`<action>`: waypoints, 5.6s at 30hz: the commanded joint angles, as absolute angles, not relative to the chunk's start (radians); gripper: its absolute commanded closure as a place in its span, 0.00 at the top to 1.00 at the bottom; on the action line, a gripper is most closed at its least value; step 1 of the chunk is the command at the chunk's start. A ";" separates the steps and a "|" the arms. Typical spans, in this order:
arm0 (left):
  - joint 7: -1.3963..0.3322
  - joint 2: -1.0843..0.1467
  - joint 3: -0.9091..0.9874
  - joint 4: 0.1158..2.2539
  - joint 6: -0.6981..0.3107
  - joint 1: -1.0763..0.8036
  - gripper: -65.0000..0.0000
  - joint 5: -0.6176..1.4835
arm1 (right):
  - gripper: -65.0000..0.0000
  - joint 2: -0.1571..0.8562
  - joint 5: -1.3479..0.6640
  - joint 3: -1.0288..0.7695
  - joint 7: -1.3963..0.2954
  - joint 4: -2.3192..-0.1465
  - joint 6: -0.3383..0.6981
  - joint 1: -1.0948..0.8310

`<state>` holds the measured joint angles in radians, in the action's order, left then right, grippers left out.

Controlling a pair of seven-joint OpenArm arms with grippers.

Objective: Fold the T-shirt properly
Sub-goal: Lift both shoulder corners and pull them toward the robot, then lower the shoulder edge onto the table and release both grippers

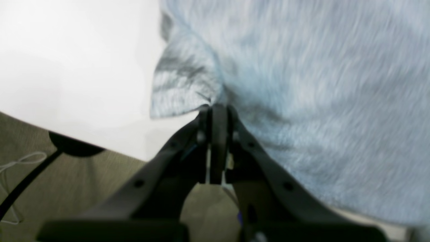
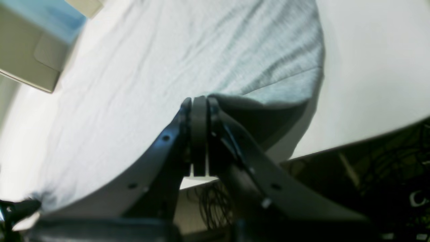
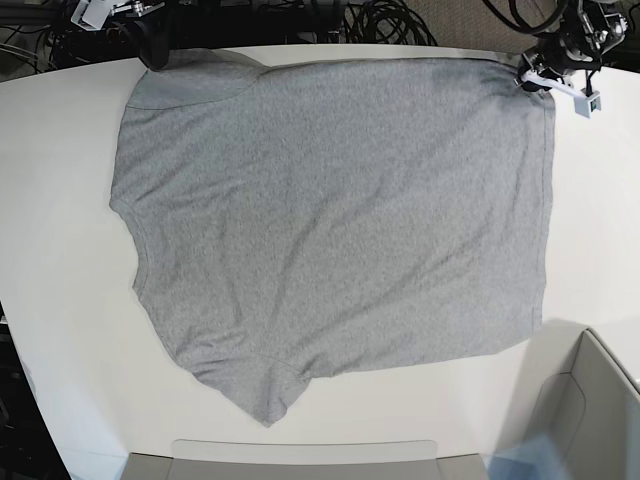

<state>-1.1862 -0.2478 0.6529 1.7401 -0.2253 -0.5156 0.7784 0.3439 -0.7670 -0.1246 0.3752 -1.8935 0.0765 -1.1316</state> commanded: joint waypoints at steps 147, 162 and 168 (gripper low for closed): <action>-1.086 -0.464 0.450 1.403 -0.269 -0.320 0.00 0.581 | 0.48 0.150 -0.133 -0.579 -0.769 -1.727 0.364 -0.334; -1.106 -0.464 0.458 1.577 -0.269 -0.461 0.00 0.581 | 0.48 0.025 -0.128 -0.814 -0.769 -1.837 0.638 -0.386; -1.115 -0.464 0.460 1.756 -0.269 -0.464 0.07 0.582 | 0.48 0.016 -0.127 -0.843 -0.771 -1.959 0.656 -0.363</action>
